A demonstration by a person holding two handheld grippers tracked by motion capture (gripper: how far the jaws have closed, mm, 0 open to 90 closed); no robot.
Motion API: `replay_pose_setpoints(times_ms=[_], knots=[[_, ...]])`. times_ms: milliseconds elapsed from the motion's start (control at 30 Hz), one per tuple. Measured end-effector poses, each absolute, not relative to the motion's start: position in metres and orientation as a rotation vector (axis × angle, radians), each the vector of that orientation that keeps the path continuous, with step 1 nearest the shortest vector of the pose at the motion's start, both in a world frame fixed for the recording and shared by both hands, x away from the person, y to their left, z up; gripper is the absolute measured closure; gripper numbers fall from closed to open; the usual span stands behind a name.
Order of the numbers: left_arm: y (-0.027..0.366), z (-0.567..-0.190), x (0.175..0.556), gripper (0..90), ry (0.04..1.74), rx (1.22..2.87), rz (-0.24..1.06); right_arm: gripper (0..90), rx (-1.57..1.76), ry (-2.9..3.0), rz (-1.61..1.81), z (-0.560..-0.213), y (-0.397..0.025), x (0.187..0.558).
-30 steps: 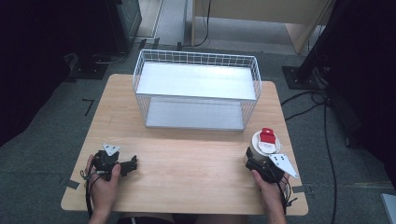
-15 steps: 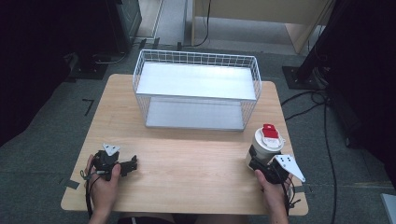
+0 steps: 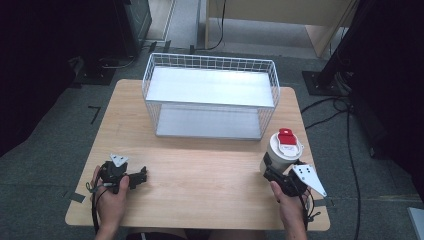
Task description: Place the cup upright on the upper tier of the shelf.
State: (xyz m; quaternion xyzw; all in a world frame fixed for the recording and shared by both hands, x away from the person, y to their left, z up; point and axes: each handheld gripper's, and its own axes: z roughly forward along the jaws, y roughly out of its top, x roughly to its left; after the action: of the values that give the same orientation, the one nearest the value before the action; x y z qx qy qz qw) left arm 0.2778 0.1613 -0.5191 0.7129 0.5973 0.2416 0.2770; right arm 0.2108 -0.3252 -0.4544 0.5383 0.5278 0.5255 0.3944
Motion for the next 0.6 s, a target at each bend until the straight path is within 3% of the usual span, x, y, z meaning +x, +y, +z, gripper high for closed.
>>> replay_pose_setpoints(times_ms=[600], knots=[[0.161, -0.519, 0.278, 0.0, 1.604, 1.913, 0.649, 13.0, 1.187, 1.323, 1.472, -0.4, -0.289, 0.224]])
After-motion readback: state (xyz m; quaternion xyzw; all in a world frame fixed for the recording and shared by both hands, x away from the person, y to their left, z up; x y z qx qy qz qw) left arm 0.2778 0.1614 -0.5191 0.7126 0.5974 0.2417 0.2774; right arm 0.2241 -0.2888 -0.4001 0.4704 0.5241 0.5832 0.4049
